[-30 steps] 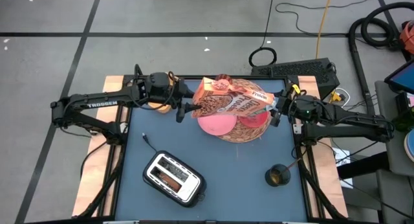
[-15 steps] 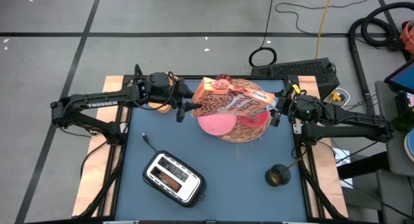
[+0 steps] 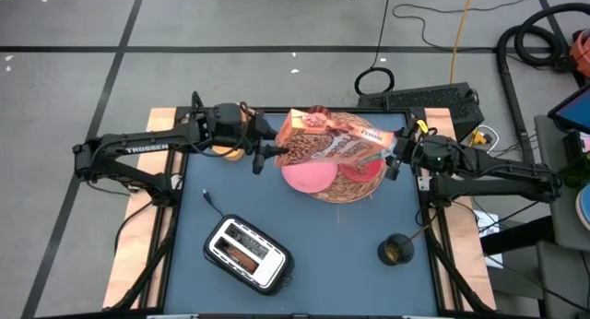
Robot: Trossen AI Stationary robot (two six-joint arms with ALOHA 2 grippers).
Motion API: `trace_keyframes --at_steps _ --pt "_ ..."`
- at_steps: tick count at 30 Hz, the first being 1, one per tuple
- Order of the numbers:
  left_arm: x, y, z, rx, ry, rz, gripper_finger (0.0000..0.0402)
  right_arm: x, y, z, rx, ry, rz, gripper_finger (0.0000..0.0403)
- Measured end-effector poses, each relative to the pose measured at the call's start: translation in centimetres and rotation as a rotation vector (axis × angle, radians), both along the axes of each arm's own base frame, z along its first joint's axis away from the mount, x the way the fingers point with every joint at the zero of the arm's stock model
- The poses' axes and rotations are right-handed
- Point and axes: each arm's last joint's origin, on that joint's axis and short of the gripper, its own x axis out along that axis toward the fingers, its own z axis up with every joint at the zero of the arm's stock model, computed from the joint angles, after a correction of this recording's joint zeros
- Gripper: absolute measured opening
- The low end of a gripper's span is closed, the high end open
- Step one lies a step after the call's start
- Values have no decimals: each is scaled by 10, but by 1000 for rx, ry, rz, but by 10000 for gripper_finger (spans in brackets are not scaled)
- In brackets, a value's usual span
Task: Arrange a breakfast setting
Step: Pour the cereal from the cereal box into the red bowl
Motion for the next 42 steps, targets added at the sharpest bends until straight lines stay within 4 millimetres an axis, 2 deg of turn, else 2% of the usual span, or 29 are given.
trace_keyframes --at_steps 14,31,36,42 --pt "-2 0 -7 -10 75 -1 177 0 0 -1 1 6 0 215" --pt "-1 1 -4 12 40 1 177 0 0 0 0 1 0 215" --pt "-4 0 5 33 -20 4 177 0 0 0 3 -3 -1 215" --pt "-8 -1 4 12 17 7 177 0 0 0 4 2 -1 215"
